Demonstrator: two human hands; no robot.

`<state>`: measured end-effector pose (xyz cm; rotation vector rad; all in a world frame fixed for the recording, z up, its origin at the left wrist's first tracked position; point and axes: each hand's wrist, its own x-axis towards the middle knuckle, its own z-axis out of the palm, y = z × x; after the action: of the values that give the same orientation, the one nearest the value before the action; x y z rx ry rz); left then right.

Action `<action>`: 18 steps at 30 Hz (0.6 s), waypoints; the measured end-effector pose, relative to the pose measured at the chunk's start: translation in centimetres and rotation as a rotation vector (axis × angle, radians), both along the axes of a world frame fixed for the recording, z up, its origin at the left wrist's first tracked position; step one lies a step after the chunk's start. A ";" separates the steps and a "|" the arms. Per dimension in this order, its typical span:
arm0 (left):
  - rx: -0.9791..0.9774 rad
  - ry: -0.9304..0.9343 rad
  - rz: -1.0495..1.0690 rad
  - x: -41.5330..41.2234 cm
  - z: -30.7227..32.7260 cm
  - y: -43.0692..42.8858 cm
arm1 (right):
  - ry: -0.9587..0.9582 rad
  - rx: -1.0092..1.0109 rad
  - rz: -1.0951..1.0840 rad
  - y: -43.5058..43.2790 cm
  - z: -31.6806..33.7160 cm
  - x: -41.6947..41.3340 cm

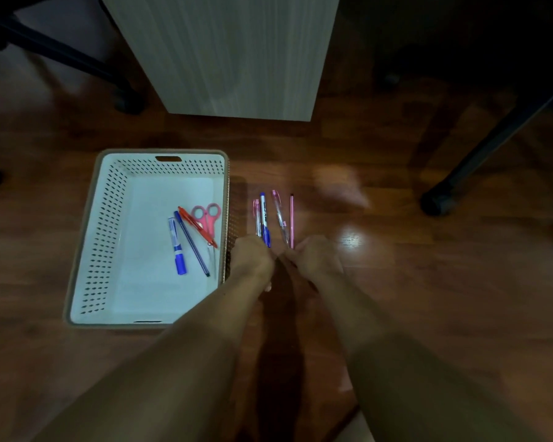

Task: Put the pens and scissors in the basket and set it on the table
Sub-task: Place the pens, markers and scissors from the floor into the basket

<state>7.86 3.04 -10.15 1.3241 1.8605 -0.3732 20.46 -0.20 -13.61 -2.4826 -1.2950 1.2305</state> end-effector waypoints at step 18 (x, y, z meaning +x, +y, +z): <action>0.215 -0.373 0.299 -6.1 10.8 5.3 | 0.320 0.216 -0.260 5.4 6.3 -4.5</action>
<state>1.72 8.35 0.62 1.1344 1.7726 0.2226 15.94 5.23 -7.31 -2.1157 -0.9381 1.2798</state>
